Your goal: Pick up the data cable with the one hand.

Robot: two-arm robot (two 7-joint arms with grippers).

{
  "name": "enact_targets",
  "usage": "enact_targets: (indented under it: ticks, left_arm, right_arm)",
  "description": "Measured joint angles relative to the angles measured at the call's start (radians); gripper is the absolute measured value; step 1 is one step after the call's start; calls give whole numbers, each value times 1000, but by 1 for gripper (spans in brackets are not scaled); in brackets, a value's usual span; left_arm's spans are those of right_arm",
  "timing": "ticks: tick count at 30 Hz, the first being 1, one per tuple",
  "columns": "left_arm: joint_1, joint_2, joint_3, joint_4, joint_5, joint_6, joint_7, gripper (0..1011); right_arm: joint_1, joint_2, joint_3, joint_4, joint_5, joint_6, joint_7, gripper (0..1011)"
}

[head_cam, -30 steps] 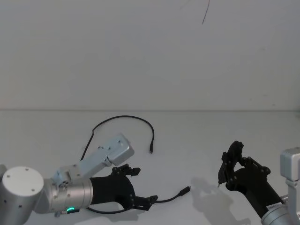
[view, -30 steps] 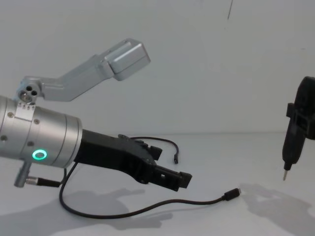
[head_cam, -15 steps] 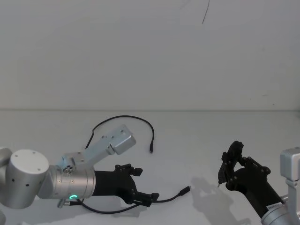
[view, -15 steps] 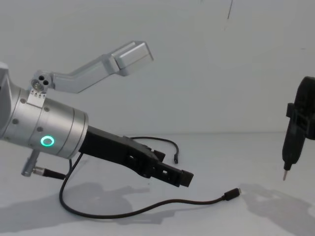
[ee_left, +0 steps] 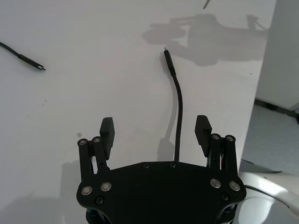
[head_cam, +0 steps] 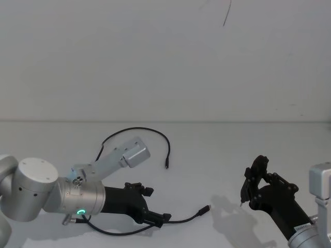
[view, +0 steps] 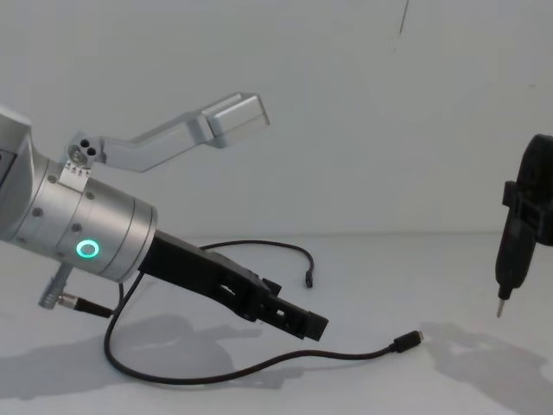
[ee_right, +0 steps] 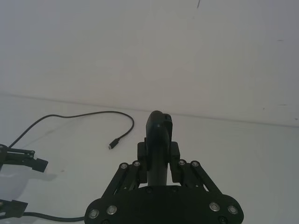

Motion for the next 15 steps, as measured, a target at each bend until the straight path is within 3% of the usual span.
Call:
enact_targets:
  ticks: [15]
  left_arm:
    - [-21,6,35,14,9,-1,-21,1001]
  right_arm:
    - [0,0,0,0,0,0,0,263]
